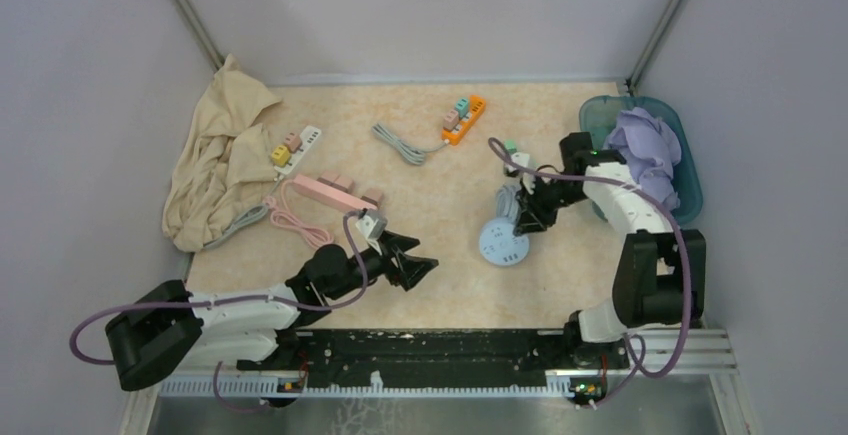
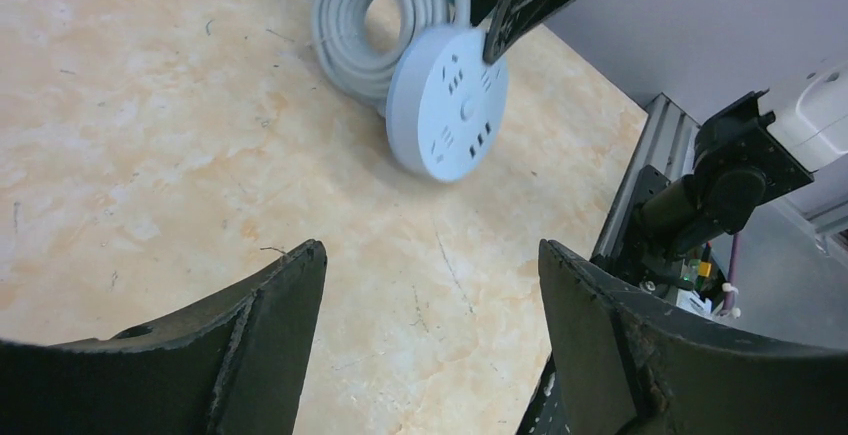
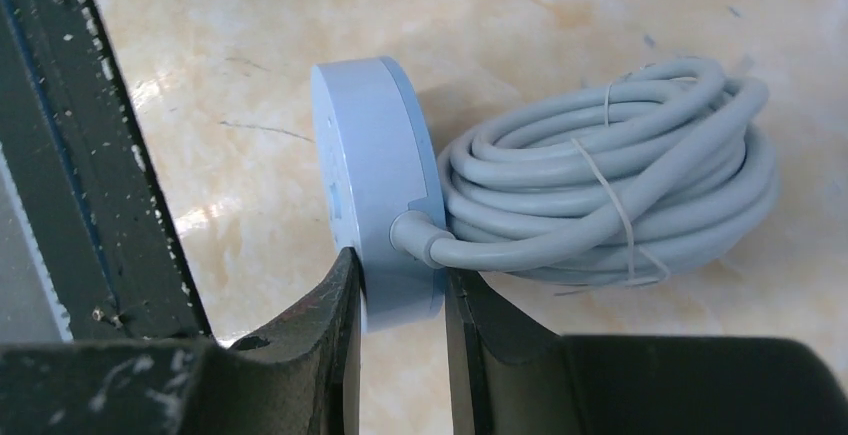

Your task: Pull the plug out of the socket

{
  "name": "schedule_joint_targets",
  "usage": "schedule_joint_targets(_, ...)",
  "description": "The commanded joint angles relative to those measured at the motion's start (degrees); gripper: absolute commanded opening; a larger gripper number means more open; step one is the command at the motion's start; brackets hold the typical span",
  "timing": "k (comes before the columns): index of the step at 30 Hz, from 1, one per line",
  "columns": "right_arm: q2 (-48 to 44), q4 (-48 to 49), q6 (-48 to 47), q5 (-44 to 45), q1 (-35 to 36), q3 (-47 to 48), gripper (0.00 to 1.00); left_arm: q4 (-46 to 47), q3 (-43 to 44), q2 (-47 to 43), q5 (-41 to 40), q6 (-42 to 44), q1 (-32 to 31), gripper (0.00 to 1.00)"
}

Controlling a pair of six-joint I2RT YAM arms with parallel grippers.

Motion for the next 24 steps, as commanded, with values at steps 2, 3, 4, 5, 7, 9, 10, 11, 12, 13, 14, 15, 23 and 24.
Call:
schedule_joint_targets(2, -0.8, 2.5, 1.4, 5.4, -10.9, 5.8, 0.0, -2.6, -0.5, -1.6, -1.4, 1.1, 0.4, 0.83)
schedule_joint_targets(3, -0.3, 3.6, 2.1, 7.3, -11.8, 6.6, 0.0, -2.6, -0.5, -1.6, -1.3, 1.1, 0.4, 0.83)
schedule_joint_targets(4, 0.4, 4.9, 3.0, 9.5, -12.4, 7.7, 0.0, -2.6, -0.4, -1.6, -1.2, 1.1, 0.5, 0.83)
schedule_joint_targets(5, 1.4, 6.0, 3.6, 11.5, -12.7, 9.2, 0.0, -2.6, -0.4, -1.4, -1.2, 1.1, 0.4, 0.83)
schedule_joint_targets(7, 4.3, 6.4, 4.0, 14.5, -12.9, 13.7, 0.0, -2.4, -0.4, -1.2, -1.0, 0.9, 0.5, 0.83)
schedule_joint_targets(9, 8.6, 5.4, 4.3, 16.0, -12.9, 19.6, 0.0, -2.4, -0.3, -1.1, -1.0, 0.6, 0.6, 0.83)
schedule_joint_targets(10, 10.1, 4.8, 4.3, 16.4, -12.9, 22.9, 0.0, -2.5, -0.4, -1.2, -1.0, 0.6, 0.6, 0.83)
schedule_joint_targets(11, 12.8, 3.9, 3.9, 16.4, -12.9, 25.7, 0.0, -2.6, -0.5, -1.3, -1.1, 0.4, 0.6, 0.83)
schedule_joint_targets(12, 14.4, 2.8, 3.3, 16.2, -12.9, 28.4, 0.0, -2.8, -0.5, -1.5, -1.1, 0.2, 0.6, 0.83)
schedule_joint_targets(13, 15.9, 1.6, 2.5, 16.1, -12.9, 30.7, 0.0, -3.0, -0.6, -1.8, -1.1, 0.2, 0.7, 0.83)
schedule_joint_targets(14, 17.4, 0.2, 1.5, 15.6, -12.9, 32.6, 0.0, -3.4, -0.7, -2.2, -1.1, 0.1, 0.6, 0.83)
schedule_joint_targets(15, 18.7, -1.7, 0.4, 15.3, -12.9, 34.1, 0.0, -3.8, -0.7, -2.8, -1.1, 0.1, 0.6, 0.83)
schedule_joint_targets(23, 27.4, -6.4, -4.4, 18.4, -12.9, 34.0, 0.03, -5.9, -1.6, -6.2, -1.4, 0.1, 0.8, 0.83)
schedule_joint_targets(24, 27.8, -5.6, -3.5, 19.4, -12.9, 33.7, 0.04, -6.2, -1.6, -6.5, -1.4, -0.1, 0.8, 0.83)
